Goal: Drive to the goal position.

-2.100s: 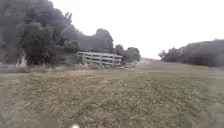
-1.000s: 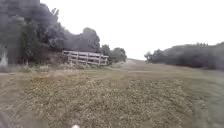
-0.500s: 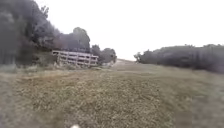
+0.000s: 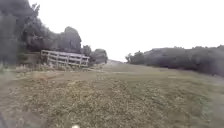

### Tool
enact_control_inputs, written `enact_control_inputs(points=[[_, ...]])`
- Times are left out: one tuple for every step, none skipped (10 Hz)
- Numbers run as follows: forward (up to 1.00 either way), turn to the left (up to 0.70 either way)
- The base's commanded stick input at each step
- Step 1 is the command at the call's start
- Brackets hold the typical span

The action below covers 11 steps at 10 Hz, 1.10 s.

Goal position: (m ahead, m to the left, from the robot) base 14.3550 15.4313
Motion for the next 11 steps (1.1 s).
enact_control_inputs(points=[[0.00,-0.39],[0.00,-0.39],[0.00,-0.39],[0.00,-0.39],[0.00,-0.39],[0.00,-0.39],[0.00,-0.39],[0.00,-0.39],[0.00,-0.39],[0.00,-0.39],[0.00,-0.39]])
